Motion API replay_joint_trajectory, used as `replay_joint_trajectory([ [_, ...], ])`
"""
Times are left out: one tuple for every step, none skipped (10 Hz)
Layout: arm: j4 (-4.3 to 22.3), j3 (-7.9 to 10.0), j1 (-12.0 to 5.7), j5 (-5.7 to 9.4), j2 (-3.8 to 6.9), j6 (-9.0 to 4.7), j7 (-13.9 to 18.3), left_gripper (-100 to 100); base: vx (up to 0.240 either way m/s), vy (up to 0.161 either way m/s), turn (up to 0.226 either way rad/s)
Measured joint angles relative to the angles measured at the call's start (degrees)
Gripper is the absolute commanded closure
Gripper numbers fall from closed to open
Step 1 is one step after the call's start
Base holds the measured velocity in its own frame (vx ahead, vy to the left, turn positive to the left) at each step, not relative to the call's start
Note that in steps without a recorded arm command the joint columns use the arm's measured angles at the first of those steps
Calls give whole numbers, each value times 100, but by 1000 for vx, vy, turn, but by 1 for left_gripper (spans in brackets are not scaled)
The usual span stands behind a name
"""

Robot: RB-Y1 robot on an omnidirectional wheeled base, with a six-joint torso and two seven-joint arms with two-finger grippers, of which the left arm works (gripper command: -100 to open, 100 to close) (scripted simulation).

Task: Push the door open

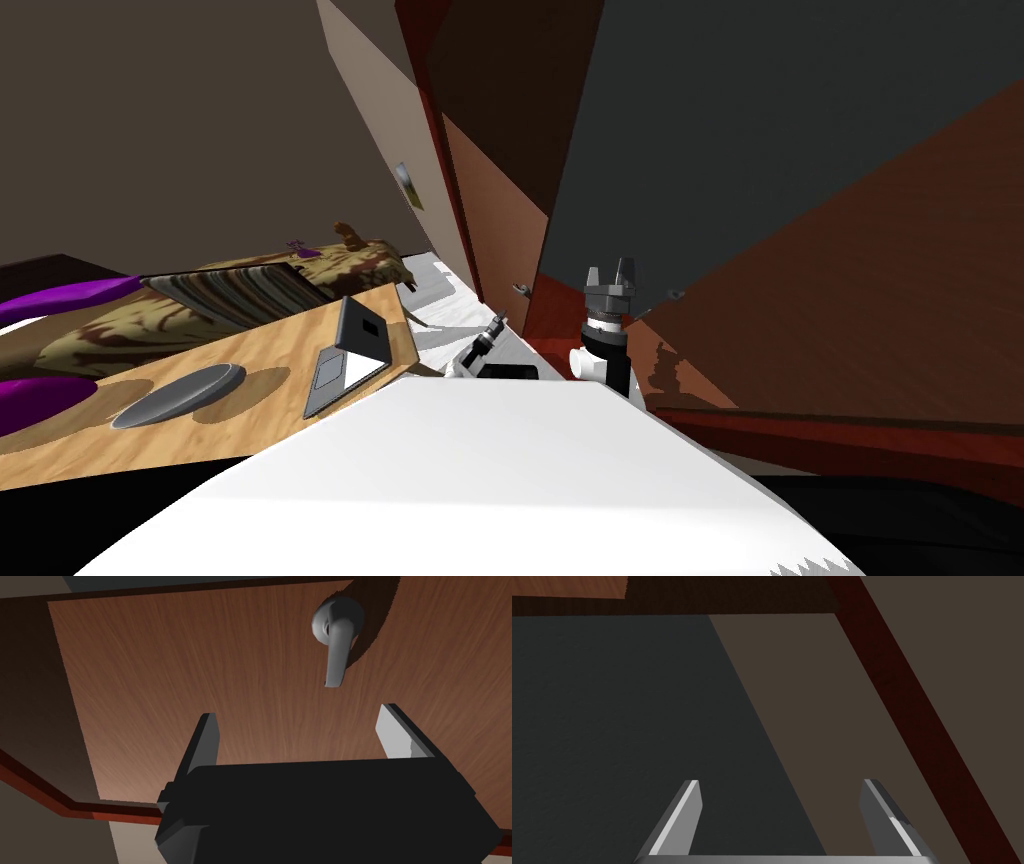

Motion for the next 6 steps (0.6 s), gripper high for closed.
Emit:
replay_joint_trajectory([
  [137, -49, -54, -16, -25, -30, 6, -100, 165, 61, -24],
  [271, -107, -109, -33, -33, -62, 20, -100, 128, 54, -22],
  [404, -150, -164, -46, -52, -97, 29, -100, 108, 65, -19],
  [476, -214, -195, -67, -56, -97, 47, -100, 113, 56, -21],
  [587, -255, -238, -80, -71, -119, 56, -100, 112, 48, -11],
  [707, -279, -290, -84, -75, -163, 68, -100, 128, 72, -18],
])
